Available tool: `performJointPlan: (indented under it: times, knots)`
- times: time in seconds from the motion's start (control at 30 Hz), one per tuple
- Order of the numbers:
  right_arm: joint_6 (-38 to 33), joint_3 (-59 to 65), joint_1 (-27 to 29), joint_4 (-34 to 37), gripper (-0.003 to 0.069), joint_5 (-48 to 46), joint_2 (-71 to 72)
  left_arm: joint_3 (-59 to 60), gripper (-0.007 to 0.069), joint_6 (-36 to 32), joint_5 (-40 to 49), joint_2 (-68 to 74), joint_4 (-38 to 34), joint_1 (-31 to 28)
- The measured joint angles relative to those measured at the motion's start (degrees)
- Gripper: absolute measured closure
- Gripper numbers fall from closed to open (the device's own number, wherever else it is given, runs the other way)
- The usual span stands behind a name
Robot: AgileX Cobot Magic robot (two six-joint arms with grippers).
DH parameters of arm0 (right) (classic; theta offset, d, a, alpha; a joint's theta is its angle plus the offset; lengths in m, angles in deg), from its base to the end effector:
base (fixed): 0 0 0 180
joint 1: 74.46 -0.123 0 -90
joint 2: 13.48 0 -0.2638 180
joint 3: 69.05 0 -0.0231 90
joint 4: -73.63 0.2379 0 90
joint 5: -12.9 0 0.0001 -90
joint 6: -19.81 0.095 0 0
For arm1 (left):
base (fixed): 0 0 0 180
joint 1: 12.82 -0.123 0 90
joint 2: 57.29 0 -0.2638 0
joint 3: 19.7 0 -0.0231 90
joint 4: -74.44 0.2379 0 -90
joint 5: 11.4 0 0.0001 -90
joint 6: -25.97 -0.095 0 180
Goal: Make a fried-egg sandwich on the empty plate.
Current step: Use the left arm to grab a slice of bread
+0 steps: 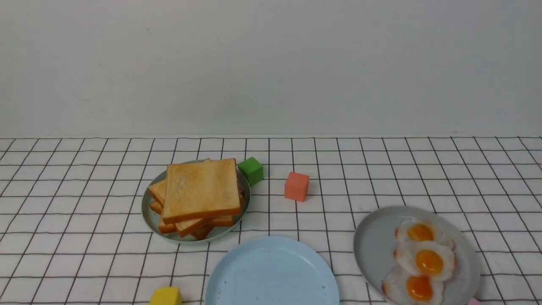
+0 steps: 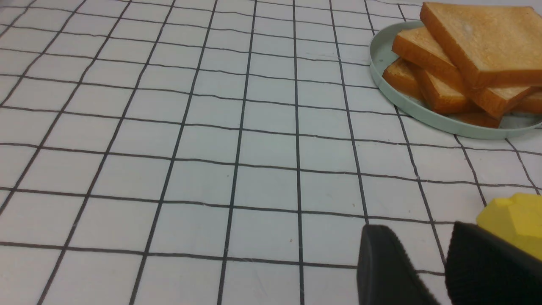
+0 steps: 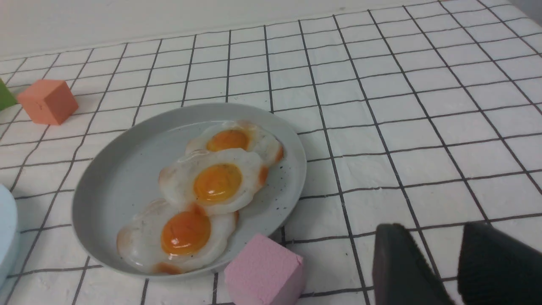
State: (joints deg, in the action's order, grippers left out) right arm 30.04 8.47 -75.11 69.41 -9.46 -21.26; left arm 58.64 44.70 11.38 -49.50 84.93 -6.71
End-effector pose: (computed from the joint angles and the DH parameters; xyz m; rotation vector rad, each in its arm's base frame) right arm 0.0643 -0.0019 0.1724 0.1122 1.8750 0.0574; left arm 0.0646 -0.0002 0.1676 -0.0966 1.8931 -0.1133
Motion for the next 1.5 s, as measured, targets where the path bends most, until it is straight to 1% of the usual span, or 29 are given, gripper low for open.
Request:
performJointPlan:
  times: [0.53, 0.63, 0.77, 0.87, 1.03, 1.23, 1.33, 1.43, 1.5]
  knots:
    - [0.0, 0.0, 0.0, -0.27, 0.0418, 0.0, 0.0, 0.0, 0.0386, 0.0, 0.0, 0.0, 0.0, 0.0]
    - [0.0, 0.0, 0.0, -2.33, 0.0418, 0.0, 0.0, 0.0, 0.0386, 0.0, -0.02, 0.0, 0.0, 0.0]
    - [0.0, 0.0, 0.0, -8.16, 0.0418, -0.12, 0.0, 0.0, 0.0386, 0.0, -0.02, 0.0, 0.0, 0.0]
    - [0.0, 0.0, 0.0, -10.13, 0.0418, -0.17, 0.0, 0.0, 0.0386, 0.0, -0.02, 0.0, 0.0, 0.0]
    - [0.0, 0.0, 0.0, -10.77, 0.0418, -0.23, 0.0, 0.0, 0.0386, -0.06, -0.02, 0.0, 0.0, 0.0]
    - [0.0, 0.0, 0.0, -10.29, 0.0418, -0.23, 0.0, 0.01, 0.0386, -0.17, -0.02, 0.0, 3.32, 0.0]
    - [0.0, 0.0, 0.0, -10.13, 0.0418, -0.11, 0.0, 0.01, 0.0386, -0.17, -0.02, 0.0, 3.54, 0.0]
    - [0.0, 0.19, 0.0, -10.13, 0.0418, 0.84, 0.0, 0.01, 0.0386, -0.29, -0.24, 0.0, 3.75, 0.0]
    - [0.0, 0.58, 0.0, -10.13, 0.0418, 3.9, 0.0, 0.06, 0.0386, -0.29, -1.78, 0.0, 4.21, 0.0]
